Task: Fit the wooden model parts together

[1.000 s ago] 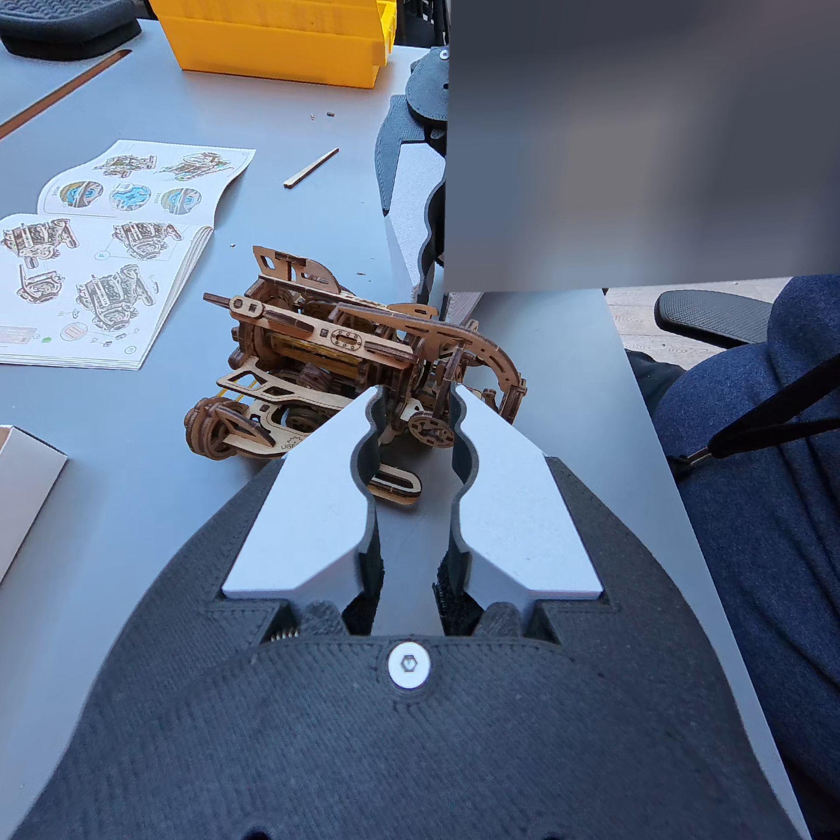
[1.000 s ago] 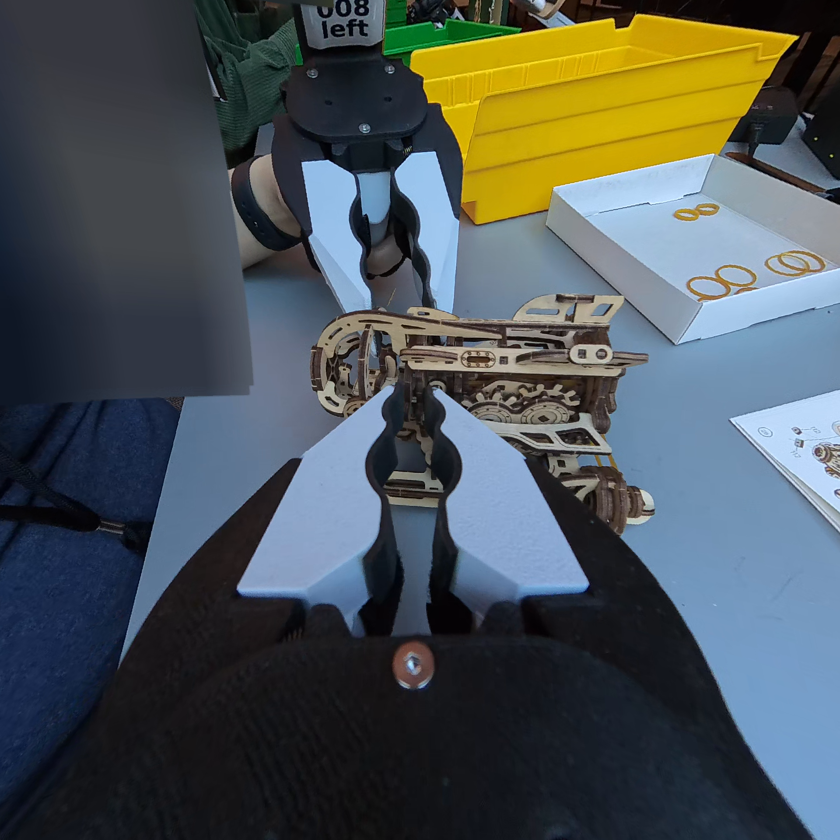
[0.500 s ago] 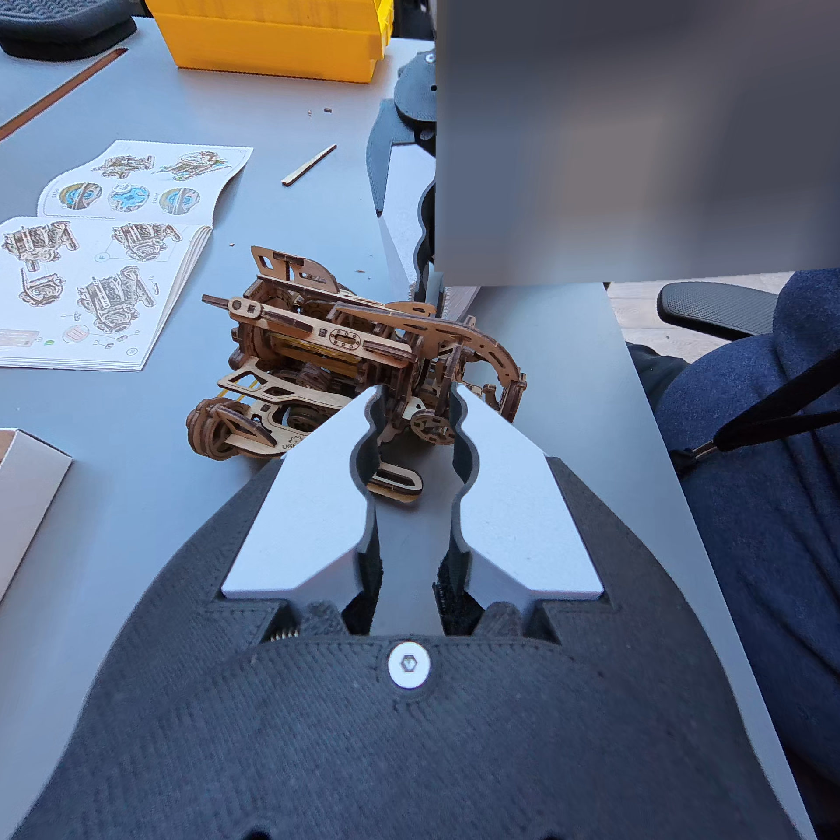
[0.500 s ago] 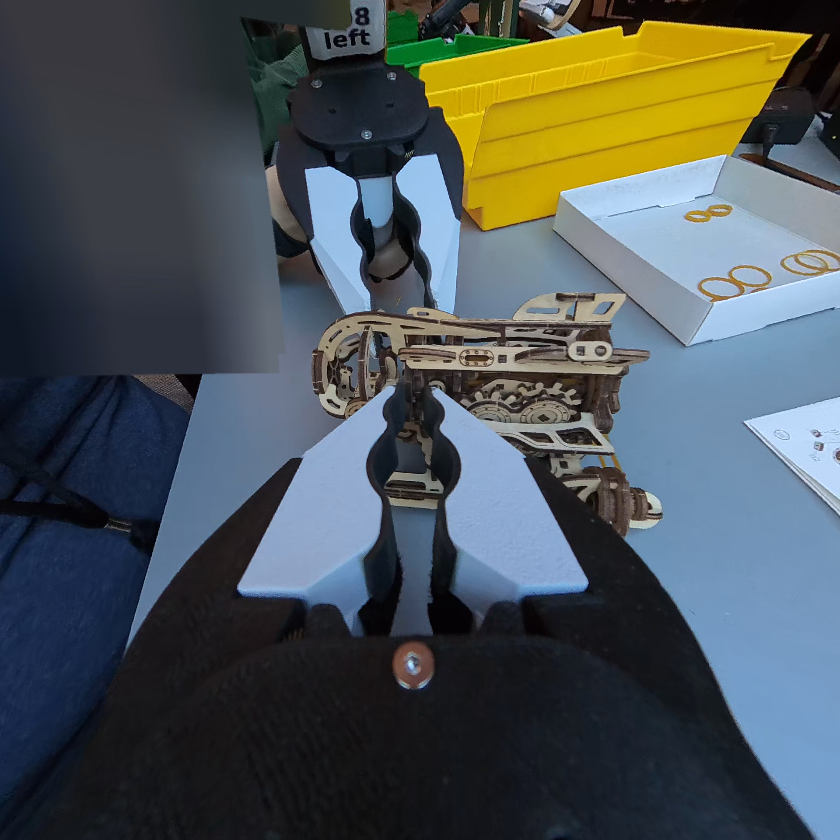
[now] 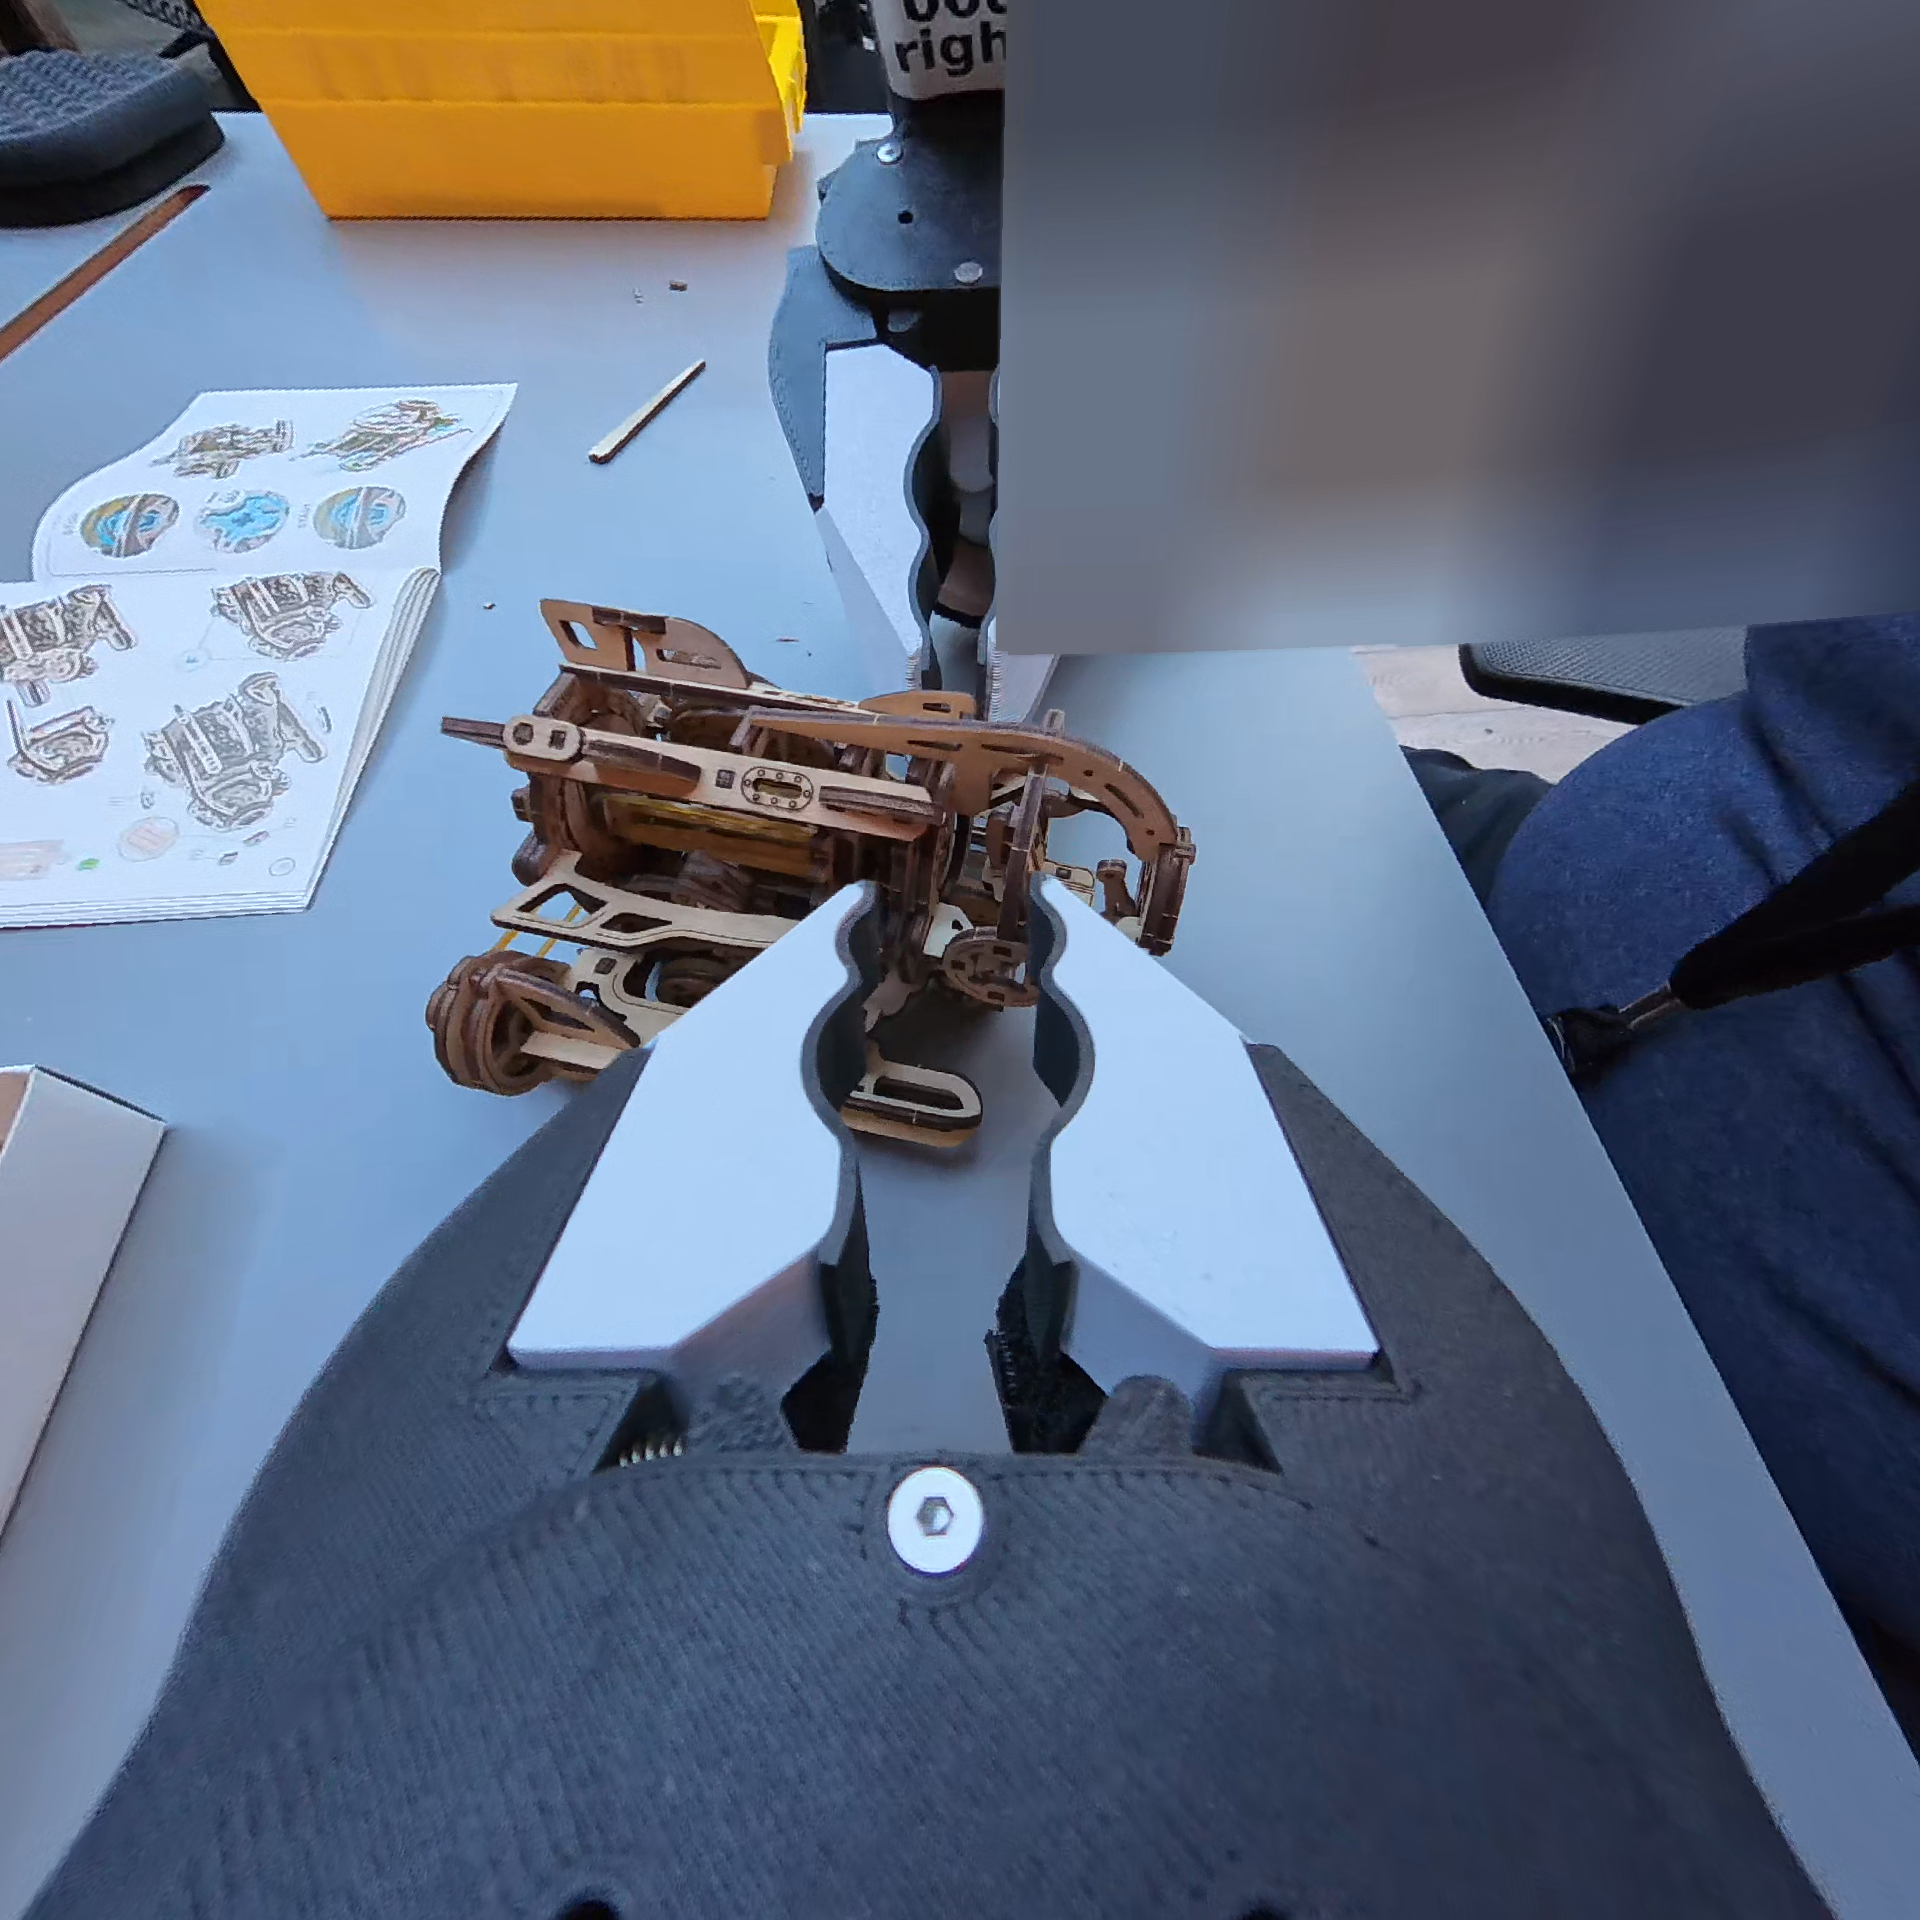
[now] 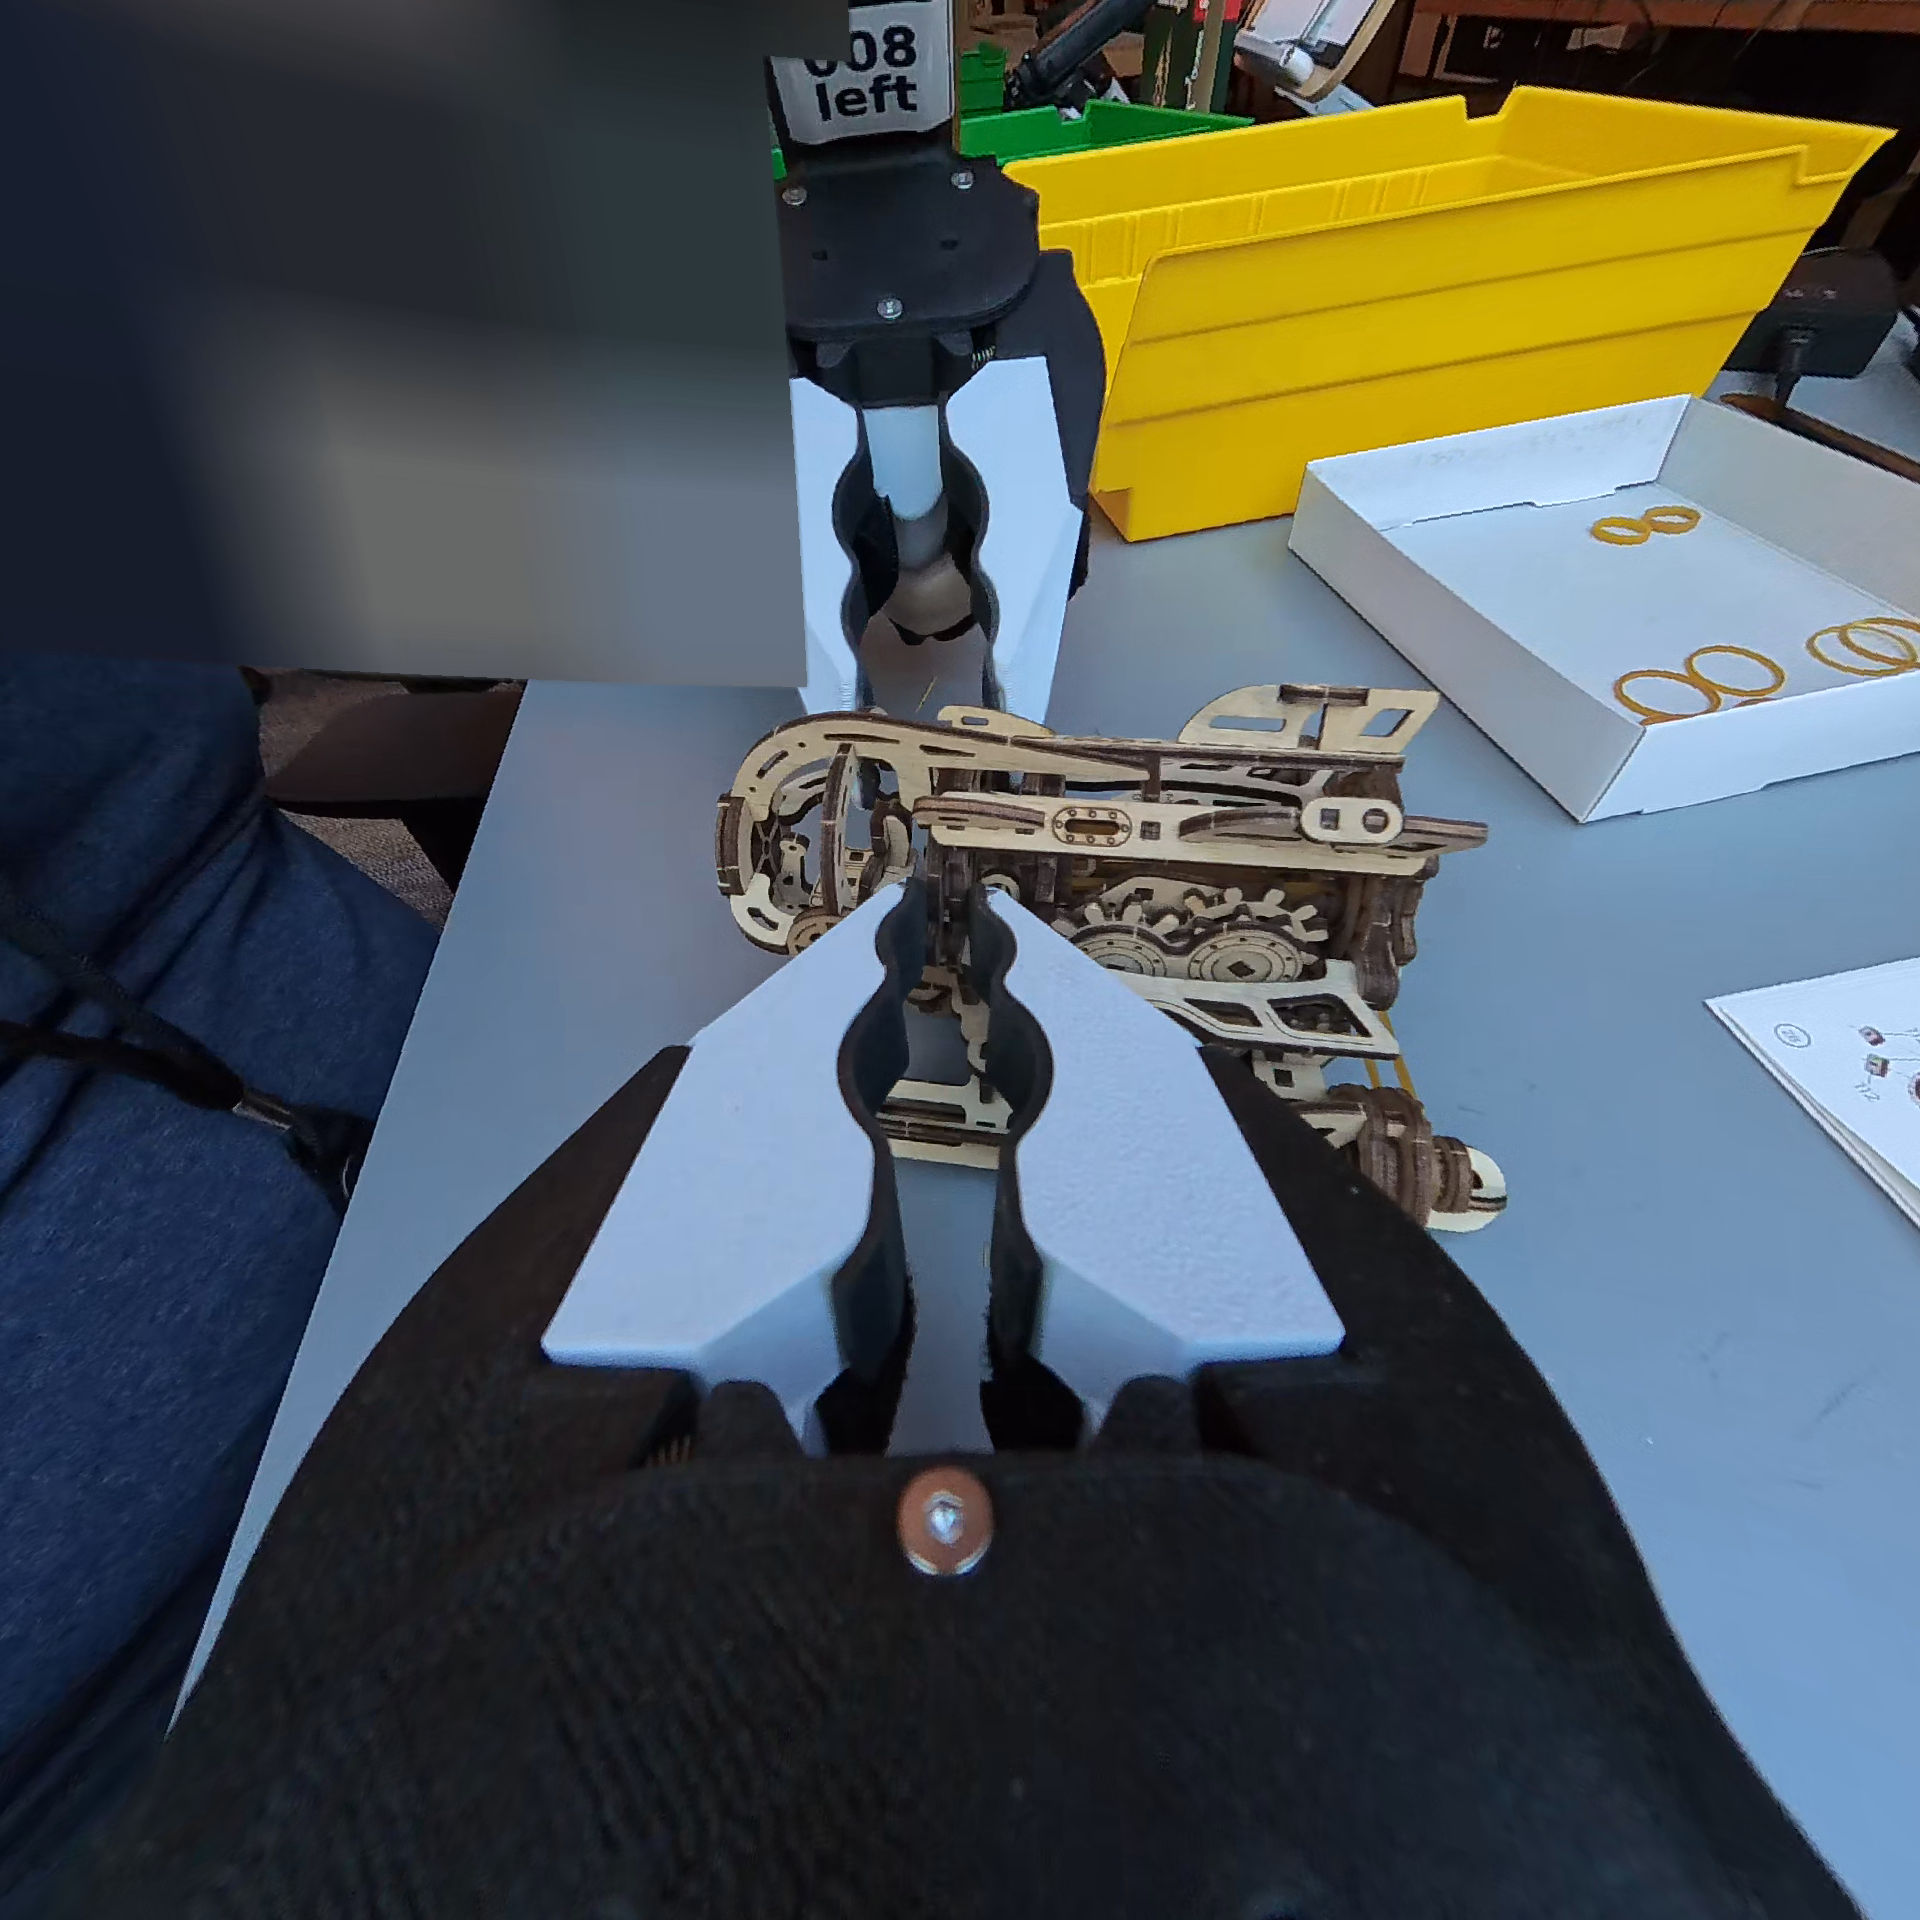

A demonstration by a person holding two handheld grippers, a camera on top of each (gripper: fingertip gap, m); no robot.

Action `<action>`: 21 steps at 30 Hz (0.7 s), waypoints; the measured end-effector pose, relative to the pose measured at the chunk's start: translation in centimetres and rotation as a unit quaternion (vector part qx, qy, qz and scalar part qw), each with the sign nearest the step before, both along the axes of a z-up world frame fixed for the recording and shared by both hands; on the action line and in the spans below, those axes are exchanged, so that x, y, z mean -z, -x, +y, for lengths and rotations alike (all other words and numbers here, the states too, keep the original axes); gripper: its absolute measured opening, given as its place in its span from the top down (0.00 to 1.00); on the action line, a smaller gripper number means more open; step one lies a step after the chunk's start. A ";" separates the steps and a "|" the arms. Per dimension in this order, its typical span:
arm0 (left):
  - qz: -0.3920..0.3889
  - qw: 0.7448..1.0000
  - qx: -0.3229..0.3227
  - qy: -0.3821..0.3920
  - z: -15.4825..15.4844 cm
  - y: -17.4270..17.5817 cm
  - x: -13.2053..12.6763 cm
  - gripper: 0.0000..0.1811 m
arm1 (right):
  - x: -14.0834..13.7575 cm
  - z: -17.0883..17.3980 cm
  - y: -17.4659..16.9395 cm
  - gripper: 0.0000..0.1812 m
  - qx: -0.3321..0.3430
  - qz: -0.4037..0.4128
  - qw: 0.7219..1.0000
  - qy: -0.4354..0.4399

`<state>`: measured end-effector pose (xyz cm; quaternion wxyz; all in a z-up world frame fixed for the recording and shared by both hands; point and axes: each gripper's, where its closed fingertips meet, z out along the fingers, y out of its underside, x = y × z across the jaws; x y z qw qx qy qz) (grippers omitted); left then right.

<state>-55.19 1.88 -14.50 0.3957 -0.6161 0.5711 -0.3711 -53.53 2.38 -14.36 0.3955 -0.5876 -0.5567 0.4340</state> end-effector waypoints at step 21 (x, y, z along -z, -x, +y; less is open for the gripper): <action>-0.014 1.000 -0.003 0.019 0.3 0.2 0.0 0.86 | -0.1 0.2 0.1 0.96 0.006 0.010 1.000 0.023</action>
